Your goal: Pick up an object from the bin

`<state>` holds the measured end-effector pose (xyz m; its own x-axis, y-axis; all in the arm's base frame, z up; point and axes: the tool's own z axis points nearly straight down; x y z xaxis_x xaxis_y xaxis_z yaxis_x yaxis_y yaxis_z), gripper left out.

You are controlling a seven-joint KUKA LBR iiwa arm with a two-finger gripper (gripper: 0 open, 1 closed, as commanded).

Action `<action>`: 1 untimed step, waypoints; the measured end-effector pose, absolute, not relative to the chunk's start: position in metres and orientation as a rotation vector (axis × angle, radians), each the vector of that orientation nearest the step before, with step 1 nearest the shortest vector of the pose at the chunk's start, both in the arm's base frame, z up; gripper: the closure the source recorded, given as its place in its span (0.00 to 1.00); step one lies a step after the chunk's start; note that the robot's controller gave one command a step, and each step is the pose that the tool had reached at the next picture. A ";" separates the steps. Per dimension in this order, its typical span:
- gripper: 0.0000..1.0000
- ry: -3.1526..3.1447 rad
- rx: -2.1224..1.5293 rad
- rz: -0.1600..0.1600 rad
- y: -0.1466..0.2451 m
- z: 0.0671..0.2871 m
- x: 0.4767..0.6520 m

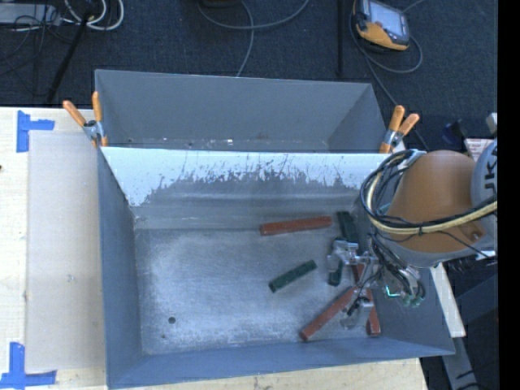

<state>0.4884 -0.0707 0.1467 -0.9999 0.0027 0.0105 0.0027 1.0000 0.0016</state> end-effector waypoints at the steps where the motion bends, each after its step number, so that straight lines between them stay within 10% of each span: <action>1: 0.00 -3.117 0.420 0.000 -0.069 0.070 0.505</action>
Offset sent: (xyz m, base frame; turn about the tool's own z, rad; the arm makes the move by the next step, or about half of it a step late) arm 0.0158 0.0006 -0.0767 -0.2711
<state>0.5055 -0.0692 0.0702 -0.9644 -0.2645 -0.0035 -0.2645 0.9644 -0.0004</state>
